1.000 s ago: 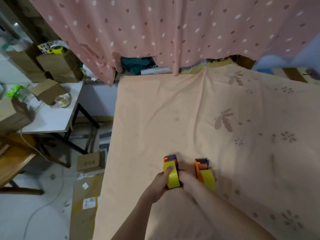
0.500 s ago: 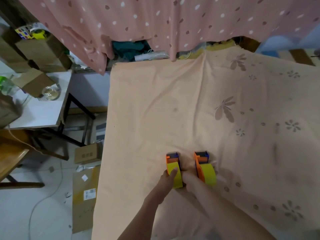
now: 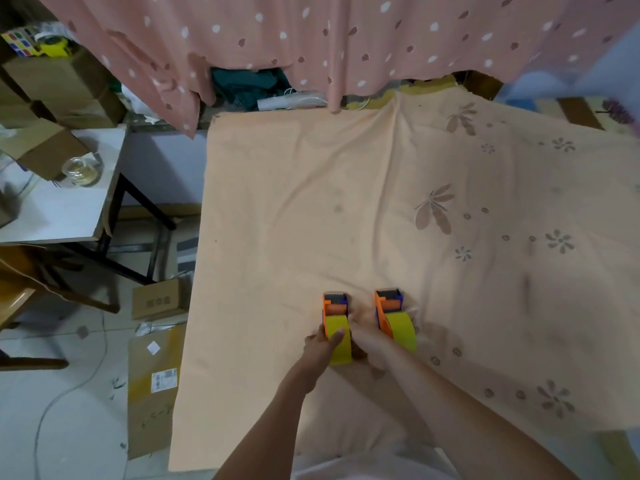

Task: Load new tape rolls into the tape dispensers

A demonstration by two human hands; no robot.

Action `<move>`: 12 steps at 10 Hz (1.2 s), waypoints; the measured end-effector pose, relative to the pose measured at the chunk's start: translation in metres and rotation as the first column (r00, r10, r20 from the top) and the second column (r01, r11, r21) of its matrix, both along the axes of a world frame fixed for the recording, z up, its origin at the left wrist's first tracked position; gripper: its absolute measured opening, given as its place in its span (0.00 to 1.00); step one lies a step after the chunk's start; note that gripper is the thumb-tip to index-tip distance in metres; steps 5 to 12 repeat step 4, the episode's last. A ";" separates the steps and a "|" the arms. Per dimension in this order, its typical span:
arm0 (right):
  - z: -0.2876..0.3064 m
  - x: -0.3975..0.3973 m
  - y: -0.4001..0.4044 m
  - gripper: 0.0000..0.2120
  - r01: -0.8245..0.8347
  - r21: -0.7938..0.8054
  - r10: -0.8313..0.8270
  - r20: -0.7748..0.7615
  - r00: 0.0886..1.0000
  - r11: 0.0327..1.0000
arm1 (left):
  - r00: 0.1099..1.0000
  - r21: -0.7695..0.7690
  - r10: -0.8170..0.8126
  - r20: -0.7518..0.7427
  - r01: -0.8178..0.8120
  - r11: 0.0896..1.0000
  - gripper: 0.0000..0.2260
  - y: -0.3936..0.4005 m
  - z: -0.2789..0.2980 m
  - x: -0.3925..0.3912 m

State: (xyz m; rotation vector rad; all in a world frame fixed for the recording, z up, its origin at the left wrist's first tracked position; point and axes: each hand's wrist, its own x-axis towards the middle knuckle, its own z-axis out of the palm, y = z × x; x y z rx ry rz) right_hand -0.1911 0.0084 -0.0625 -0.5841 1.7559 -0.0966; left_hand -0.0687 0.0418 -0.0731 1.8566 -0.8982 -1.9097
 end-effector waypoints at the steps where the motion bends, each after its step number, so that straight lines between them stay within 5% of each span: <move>1: 0.002 -0.003 0.005 0.37 0.100 0.062 -0.099 -0.014 0.995 0.993 | 0.997 -0.009 -0.042 0.069 0.043 0.999 0.27 0.000 0.003 -0.004; 4: 0.017 -0.007 0.010 0.28 0.078 -0.143 -0.072 0.045 0.996 0.987 | 0.991 0.002 0.133 0.026 -0.133 0.991 0.29 0.002 0.021 -0.010; 12: 0.017 -0.007 0.010 0.28 0.078 -0.143 -0.072 0.045 0.996 0.987 | 0.991 0.002 0.133 0.026 -0.133 0.991 0.29 0.002 0.021 -0.010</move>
